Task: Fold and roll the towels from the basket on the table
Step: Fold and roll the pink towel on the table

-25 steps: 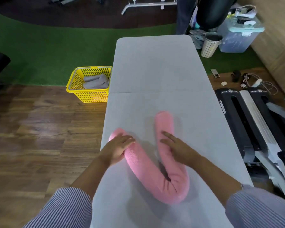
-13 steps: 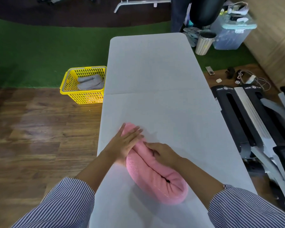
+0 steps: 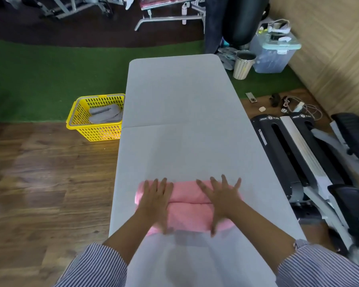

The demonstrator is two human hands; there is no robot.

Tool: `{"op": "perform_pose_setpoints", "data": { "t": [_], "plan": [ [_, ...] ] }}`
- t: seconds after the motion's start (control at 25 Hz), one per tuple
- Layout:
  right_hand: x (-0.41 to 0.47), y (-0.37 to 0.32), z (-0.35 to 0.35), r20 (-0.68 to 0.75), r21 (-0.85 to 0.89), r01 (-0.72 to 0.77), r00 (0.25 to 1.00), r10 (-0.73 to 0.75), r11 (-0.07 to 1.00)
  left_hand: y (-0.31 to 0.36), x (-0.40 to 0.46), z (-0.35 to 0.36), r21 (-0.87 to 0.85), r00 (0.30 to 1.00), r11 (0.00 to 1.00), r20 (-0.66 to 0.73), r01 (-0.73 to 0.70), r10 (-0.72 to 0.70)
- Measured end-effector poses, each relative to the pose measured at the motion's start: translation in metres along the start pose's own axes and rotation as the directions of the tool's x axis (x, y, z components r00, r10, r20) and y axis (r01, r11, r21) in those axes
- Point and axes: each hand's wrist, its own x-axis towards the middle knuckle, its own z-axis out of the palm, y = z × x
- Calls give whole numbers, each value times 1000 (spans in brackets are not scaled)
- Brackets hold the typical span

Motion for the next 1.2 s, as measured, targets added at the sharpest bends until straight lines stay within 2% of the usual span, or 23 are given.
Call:
{"op": "perform_pose_setpoints", "data": {
  "t": [0.04, 0.12, 0.28, 0.4, 0.6, 0.84, 1.04, 1.2],
  "plan": [
    [-2, -4, 4, 6, -38, -16, 1000, 17, 999, -1, -5, -1, 50, 1000, 999, 18, -19, 18],
    [-4, -11, 13, -77, -68, -49, 996, 44, 996, 1, -9, -5, 98, 999, 995, 43, -14, 10],
    [-7, -3, 15, -265, -11, -1, 964, -2, 1000, 9, -13, -23, -9, 995, 995, -9, 99, -99],
    [-1, 3, -15, -349, -20, 66, 935, -69, 998, -2, -21, -43, -12, 972, 976, -91, 216, -216],
    [6, -25, -79, -511, -136, 181, 829, -226, 974, -44, -61, -64, -35, 899, 914, -171, 404, -404],
    [4, -122, -96, -523, -193, 321, 766, -374, 927, -106, -136, -30, -37, 841, 854, -159, 518, -517],
    [6, -247, -111, -498, -241, 411, 725, -476, 879, -186, -219, 27, -62, 791, 806, -159, 589, -591],
    [4, -341, -116, -493, -272, 444, 697, -520, 853, -247, -281, 66, -67, 778, 790, -141, 609, -612]
  ]
}}
